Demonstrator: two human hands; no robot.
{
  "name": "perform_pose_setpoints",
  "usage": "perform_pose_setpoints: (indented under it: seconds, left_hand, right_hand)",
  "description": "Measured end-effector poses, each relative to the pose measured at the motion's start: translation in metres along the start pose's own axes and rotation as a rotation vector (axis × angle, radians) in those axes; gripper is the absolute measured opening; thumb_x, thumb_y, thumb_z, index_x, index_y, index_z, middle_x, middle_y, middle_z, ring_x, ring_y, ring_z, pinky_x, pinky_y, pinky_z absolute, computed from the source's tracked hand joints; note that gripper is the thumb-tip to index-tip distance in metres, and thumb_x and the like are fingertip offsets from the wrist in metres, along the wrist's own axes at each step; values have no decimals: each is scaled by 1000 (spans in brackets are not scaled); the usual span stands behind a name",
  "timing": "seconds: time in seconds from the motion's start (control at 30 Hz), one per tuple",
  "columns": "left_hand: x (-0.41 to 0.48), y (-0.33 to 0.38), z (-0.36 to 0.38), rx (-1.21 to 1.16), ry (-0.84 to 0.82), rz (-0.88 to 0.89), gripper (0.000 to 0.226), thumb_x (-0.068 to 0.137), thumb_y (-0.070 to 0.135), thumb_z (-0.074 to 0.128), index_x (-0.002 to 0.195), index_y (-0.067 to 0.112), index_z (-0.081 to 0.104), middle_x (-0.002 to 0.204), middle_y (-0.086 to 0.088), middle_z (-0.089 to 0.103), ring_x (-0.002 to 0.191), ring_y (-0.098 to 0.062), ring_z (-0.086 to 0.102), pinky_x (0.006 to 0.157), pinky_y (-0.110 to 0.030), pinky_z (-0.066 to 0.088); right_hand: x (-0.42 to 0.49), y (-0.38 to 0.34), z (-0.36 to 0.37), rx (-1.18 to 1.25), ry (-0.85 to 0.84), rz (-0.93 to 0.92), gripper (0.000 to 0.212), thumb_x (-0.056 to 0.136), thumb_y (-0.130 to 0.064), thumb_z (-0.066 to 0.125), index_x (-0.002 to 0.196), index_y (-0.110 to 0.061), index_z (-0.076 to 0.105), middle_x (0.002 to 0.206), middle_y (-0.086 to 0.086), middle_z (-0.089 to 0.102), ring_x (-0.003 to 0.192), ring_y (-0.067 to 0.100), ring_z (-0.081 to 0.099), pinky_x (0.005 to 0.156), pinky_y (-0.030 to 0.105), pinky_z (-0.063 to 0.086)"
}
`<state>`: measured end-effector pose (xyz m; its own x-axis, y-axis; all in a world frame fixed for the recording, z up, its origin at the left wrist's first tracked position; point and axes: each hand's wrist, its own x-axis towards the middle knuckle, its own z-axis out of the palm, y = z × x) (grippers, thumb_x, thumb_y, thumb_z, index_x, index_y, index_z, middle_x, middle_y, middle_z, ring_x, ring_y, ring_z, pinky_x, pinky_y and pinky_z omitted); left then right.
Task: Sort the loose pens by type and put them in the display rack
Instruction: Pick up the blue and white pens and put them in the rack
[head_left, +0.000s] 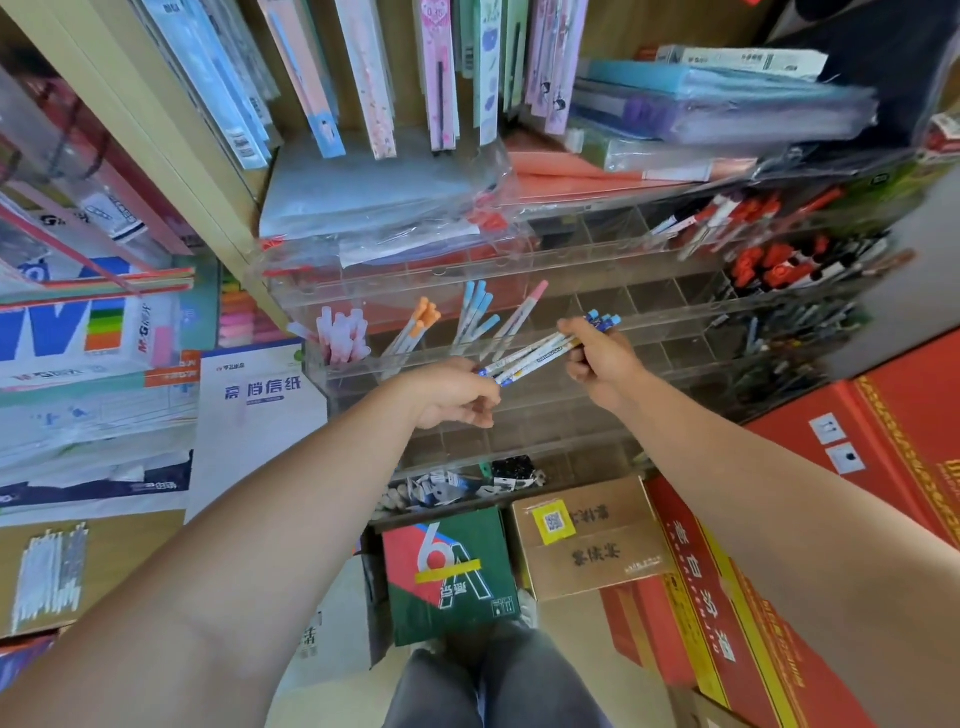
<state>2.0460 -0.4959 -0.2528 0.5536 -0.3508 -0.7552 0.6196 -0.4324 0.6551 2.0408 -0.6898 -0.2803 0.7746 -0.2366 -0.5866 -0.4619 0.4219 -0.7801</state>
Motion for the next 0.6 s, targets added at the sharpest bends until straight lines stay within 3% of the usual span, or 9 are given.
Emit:
perform_pose_setpoints:
  seconds: [0.13,0.23,0.3,0.47,0.6]
  left_hand:
    - [12,14,17,29,115,127,56,89,-1,54,141,5,36,107,-12,54,92,-20,57,76,-26,56]
    - [24,19,19,559,294,276,45,91,17,56,132,7,42,120,-11,50,105,-25,51,81,-33,45]
    - [31,20,18,788,370,355,45,91,21,57,132,9,45,133,-13,45,119,-30,47,93,-36,41]
    - [39,19,24,1131,326,425,64,94,22,53,149,8,24,157,-10,20,142,-27,24,114,-39,27]
    - [47,13,22,1216,297,361,71,95,24,50,152,7,11,161,-11,6,147,-26,14,117,-37,21]
  right_hand:
    - [3,-11,-4,3,78,-13,23,89,-6,61,70,-12,48,58,0,39,39,5,31,35,18,20]
    - [9,-34,-13,-34,196,-88,21,88,-6,62,73,-12,48,60,2,44,38,4,35,35,18,22]
    - [13,-51,-20,-34,296,-141,20,89,-7,61,77,-12,46,62,3,44,41,6,36,36,18,25]
    - [31,-73,-29,-2,430,-248,18,89,-8,60,90,-9,41,65,3,45,45,7,36,37,16,29]
    - [48,-67,-23,-72,449,-266,22,88,-12,64,79,-14,44,75,6,54,50,7,46,39,15,36]
